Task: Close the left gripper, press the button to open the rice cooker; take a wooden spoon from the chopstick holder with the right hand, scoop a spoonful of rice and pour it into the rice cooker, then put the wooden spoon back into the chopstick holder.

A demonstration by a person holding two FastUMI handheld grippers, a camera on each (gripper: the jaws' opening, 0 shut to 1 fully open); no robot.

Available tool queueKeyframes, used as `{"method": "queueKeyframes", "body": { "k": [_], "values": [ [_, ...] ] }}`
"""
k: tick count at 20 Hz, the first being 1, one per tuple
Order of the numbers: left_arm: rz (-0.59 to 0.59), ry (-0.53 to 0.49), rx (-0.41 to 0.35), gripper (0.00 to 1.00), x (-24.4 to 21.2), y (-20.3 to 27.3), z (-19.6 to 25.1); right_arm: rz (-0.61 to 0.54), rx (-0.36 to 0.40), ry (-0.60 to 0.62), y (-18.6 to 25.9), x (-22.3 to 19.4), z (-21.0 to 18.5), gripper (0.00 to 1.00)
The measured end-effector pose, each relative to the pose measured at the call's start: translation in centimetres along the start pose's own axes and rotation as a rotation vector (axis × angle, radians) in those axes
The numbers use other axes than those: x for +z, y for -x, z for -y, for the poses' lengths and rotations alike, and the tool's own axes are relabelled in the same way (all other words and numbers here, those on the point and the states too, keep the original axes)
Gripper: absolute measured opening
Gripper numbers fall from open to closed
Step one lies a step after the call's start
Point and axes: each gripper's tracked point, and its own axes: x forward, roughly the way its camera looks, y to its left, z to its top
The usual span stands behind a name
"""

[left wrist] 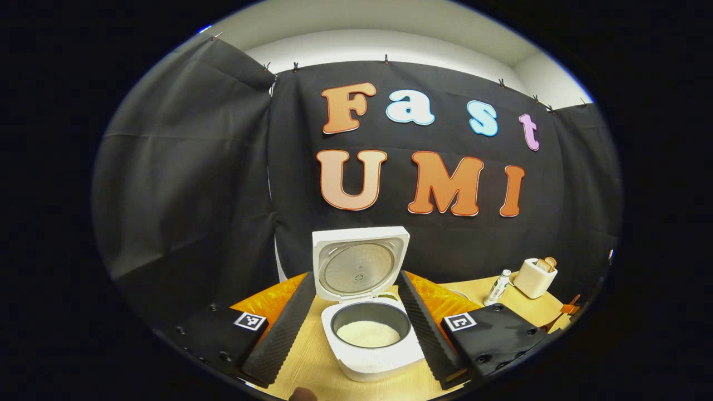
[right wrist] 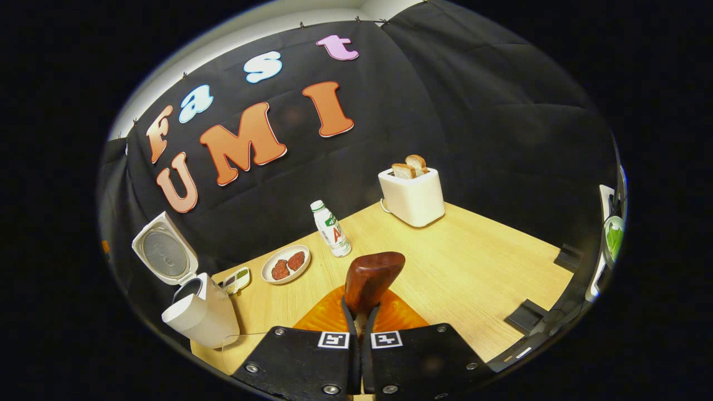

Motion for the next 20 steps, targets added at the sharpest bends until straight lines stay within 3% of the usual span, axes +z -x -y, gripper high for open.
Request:
{"method": "queueKeyframes", "body": {
  "k": [4,12,16,17,19,20],
  "values": [
    [-0.005,-0.003,0.030,1.00,-0.3,0.1,-0.7,-0.017,0.006,0.009,-1.0,-1.7,0.3,0.00],
    [-0.042,0.016,0.052,1.00,-1.5,-0.5,-1.4,-0.055,-0.061,0.011,-1.2,-3.1,2.8,0.18],
    [-0.047,0.023,0.027,1.00,-1.3,-1.5,-0.7,-0.078,-0.093,0.029,-0.7,-2.8,4.3,0.53],
    [-0.045,0.018,0.024,1.00,-1.2,-1.8,-0.6,-0.085,-0.115,0.038,-0.6,-2.8,4.6,0.80],
    [-0.040,0.011,0.027,1.00,-0.7,-2.6,-0.3,-0.076,-0.154,0.056,-0.5,-1.9,5.8,0.95],
    [-0.040,0.008,0.026,1.00,-0.4,-3.1,-0.1,-0.068,-0.176,0.062,-0.3,-1.1,6.3,0.95]
  ]
}}
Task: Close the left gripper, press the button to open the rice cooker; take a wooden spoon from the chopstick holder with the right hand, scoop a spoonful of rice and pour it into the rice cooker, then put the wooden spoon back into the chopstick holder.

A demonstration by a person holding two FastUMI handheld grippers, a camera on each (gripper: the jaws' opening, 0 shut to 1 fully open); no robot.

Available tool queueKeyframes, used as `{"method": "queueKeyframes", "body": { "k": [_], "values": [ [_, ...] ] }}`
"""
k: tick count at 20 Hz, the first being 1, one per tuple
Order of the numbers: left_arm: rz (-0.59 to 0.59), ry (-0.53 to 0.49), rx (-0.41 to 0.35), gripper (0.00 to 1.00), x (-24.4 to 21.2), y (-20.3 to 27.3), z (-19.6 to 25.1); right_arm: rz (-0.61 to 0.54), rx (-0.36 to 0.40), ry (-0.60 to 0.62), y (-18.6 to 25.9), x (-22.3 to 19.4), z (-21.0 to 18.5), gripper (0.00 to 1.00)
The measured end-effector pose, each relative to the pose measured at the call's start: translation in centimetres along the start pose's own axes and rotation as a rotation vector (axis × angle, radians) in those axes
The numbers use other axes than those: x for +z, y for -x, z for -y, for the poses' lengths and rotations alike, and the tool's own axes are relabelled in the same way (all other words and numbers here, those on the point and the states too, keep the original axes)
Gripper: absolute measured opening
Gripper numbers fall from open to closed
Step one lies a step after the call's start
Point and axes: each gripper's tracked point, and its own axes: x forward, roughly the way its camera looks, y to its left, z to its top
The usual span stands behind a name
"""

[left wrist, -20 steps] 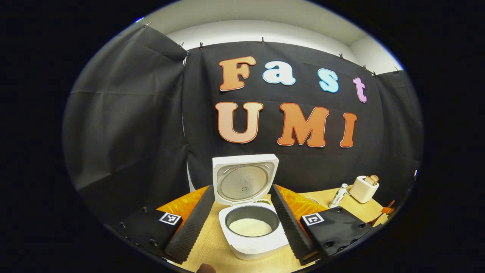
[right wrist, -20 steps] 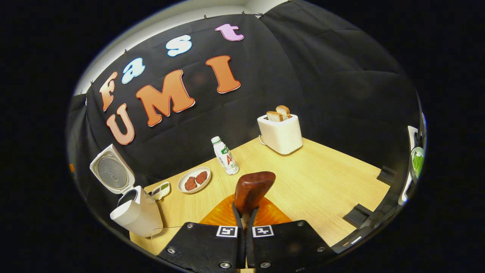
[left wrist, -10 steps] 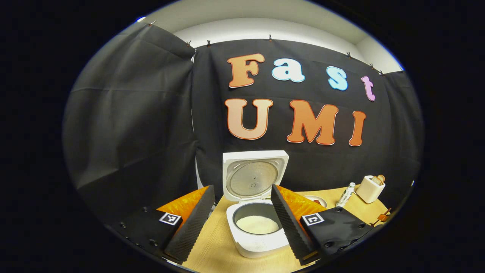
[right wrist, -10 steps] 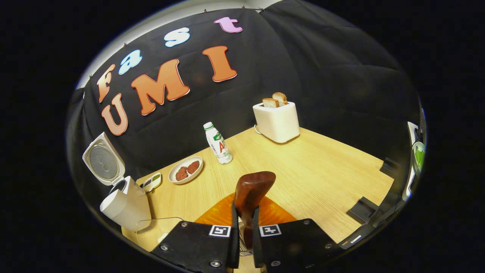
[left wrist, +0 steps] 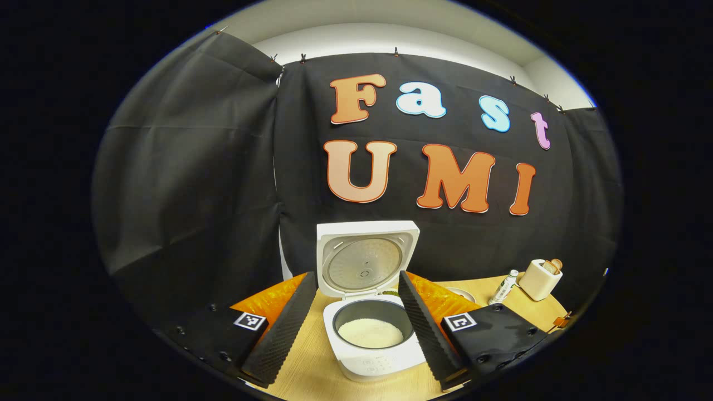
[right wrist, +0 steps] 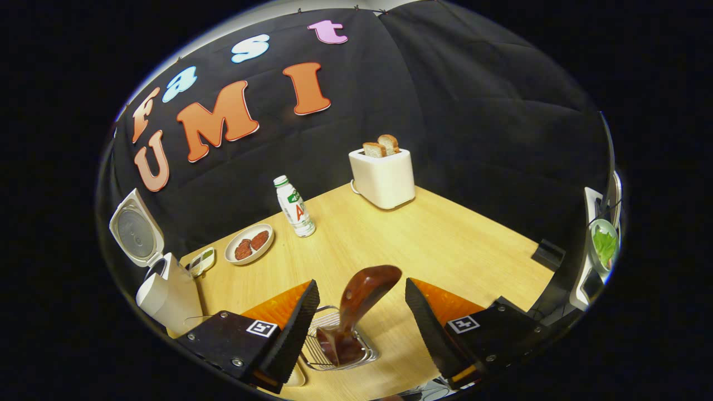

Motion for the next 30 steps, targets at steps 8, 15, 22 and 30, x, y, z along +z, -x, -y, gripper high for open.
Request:
{"method": "queueKeyframes", "body": {
  "k": [8,15,22,30],
  "values": [
    [0.026,-0.017,-0.017,1.00,6.3,-6.2,1.2,0.106,-0.074,0.081,1.6,8.7,0.6,0.95],
    [-0.051,-0.015,-0.057,1.00,9.0,-16.1,2.9,0.170,-0.045,0.078,2.8,12.1,-1.2,0.95],
    [-0.188,-0.053,-0.023,1.00,5.4,-24.9,2.7,0.175,-0.084,0.061,3.0,12.7,0.5,0.95],
    [-0.277,0.059,0.035,1.00,2.1,-26.5,0.1,0.195,-0.104,0.056,3.6,13.5,2.1,0.95]
  ]
}}
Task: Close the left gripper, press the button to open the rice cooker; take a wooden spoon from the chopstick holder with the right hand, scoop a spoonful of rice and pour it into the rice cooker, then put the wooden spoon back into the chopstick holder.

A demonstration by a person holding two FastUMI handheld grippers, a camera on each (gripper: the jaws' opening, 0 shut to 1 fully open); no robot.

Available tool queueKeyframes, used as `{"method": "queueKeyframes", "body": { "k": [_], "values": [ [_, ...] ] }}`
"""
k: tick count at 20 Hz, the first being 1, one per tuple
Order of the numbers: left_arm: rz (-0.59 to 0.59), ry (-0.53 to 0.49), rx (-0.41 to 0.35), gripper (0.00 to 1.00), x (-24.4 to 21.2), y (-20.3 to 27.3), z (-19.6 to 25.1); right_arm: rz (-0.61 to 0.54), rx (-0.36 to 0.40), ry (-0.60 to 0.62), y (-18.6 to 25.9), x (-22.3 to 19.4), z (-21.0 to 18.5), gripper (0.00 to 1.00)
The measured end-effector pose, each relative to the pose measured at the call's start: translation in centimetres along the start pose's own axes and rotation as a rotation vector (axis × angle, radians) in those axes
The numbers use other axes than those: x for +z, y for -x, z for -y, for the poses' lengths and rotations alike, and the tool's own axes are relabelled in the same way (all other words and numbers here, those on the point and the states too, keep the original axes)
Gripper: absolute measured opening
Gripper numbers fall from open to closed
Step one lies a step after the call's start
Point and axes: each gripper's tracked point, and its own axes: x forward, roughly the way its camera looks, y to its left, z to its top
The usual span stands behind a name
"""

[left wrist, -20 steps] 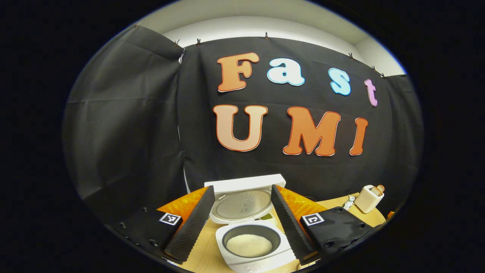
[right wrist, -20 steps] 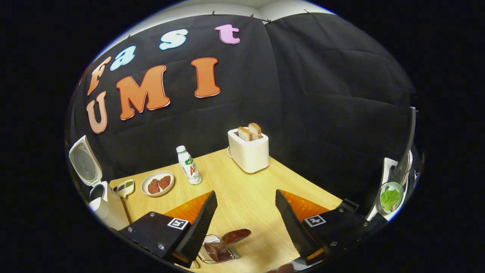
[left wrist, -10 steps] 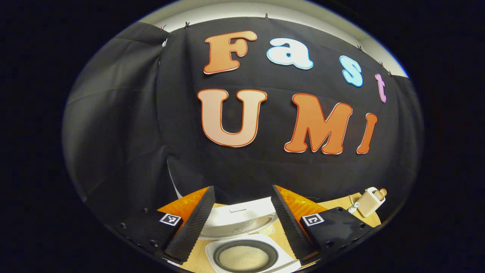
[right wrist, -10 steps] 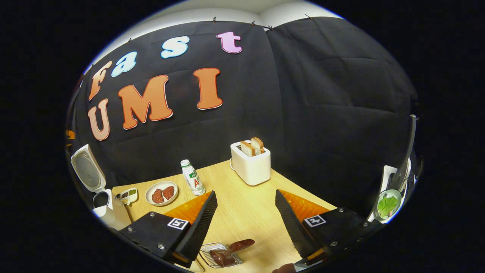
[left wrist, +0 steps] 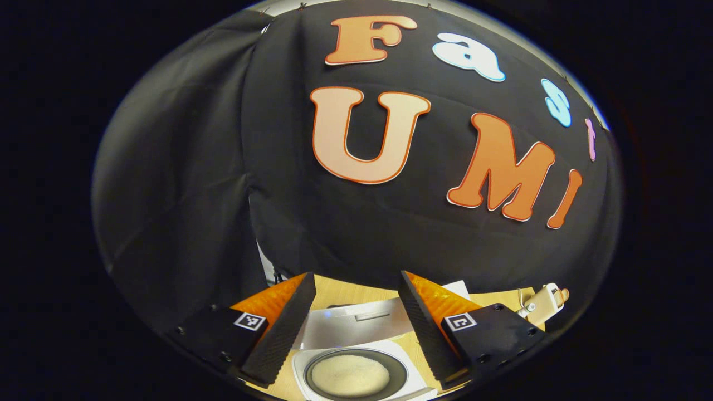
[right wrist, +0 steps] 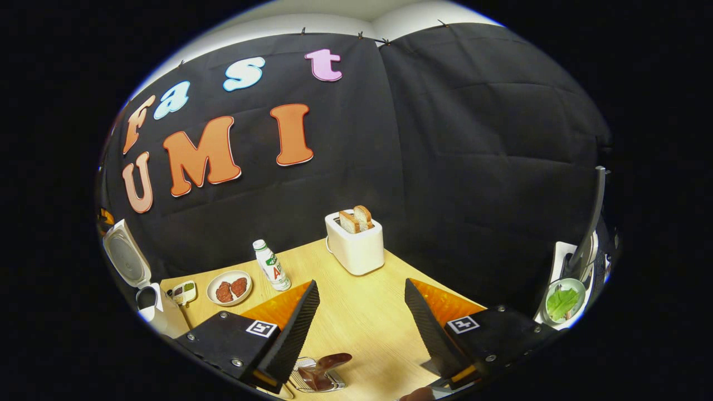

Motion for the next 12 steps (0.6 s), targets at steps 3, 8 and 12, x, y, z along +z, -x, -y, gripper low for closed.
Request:
{"method": "queueKeyframes", "body": {
  "k": [3,8,12],
  "values": [
    [-0.011,-0.005,-0.012,1.00,-0.4,0.9,0.5,-0.005,0.015,-0.003,-0.1,0.0,-0.3,1.00],
    [-0.034,-0.009,-0.031,1.00,-1.8,2.8,1.1,-0.009,0.057,-0.001,-0.1,-0.2,-1.2,0.95],
    [-0.084,0.020,-0.097,1.00,-5.3,5.6,2.9,-0.021,0.105,-0.007,0.1,-0.3,-2.1,0.95]
  ]
}}
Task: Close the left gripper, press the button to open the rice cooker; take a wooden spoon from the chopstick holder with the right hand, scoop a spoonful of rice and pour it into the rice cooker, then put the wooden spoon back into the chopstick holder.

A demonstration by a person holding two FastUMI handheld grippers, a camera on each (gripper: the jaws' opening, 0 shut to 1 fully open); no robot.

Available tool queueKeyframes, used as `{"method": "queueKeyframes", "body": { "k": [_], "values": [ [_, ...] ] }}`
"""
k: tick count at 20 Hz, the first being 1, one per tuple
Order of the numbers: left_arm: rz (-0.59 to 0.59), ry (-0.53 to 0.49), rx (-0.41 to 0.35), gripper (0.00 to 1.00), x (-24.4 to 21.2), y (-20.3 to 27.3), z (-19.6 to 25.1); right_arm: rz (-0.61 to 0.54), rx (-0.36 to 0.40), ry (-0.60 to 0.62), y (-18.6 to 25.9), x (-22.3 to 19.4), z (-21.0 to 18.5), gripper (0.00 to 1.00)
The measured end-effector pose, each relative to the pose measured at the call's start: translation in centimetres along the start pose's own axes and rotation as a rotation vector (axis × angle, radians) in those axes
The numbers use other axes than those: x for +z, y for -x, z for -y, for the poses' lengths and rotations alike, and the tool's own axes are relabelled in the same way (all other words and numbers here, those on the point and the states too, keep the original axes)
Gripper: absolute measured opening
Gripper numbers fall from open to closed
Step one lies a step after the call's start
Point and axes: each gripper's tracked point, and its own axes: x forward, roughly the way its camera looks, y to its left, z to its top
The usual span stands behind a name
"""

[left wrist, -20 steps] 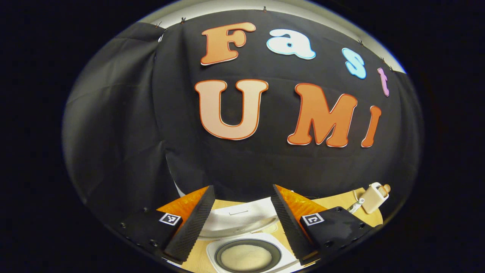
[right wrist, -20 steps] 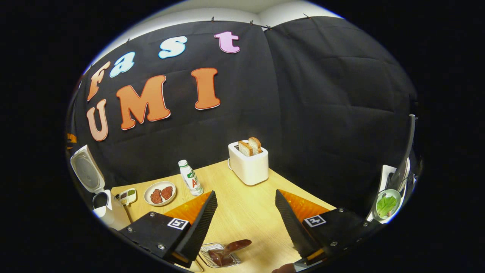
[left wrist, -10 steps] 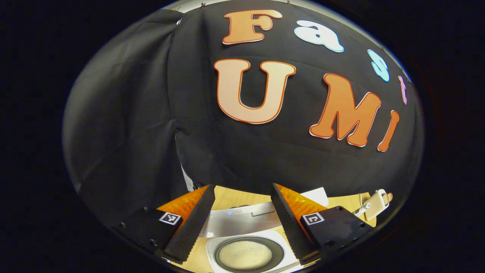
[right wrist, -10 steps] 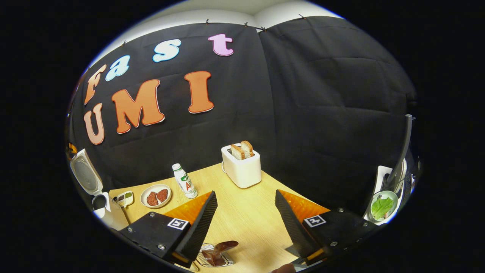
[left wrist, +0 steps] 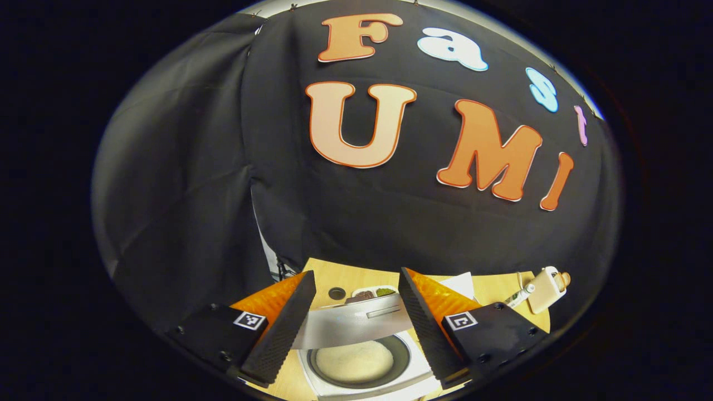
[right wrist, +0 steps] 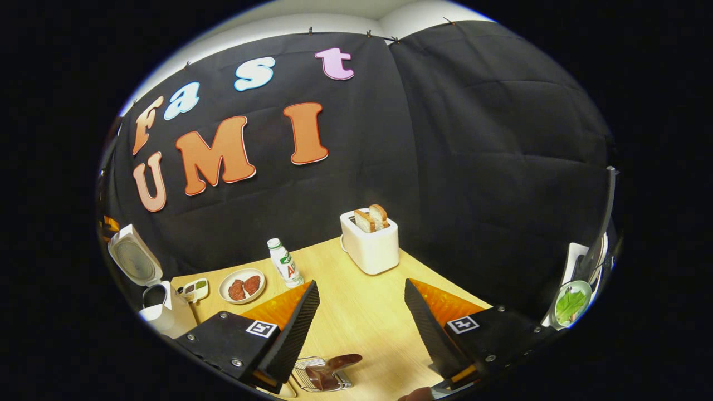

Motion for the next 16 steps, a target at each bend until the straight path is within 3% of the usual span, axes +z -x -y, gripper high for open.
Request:
{"method": "queueKeyframes", "body": {
  "k": [7,16],
  "values": [
    [-0.089,-0.059,0.017,1.00,-10.9,1.7,1.3,-0.011,0.076,0.037,-0.3,-0.1,-1.7,0.95],
    [-0.090,-0.058,0.039,1.00,-16.4,1.9,1.9,-0.047,0.116,0.089,-1.1,-0.8,-2.0,0.95]
  ]
}}
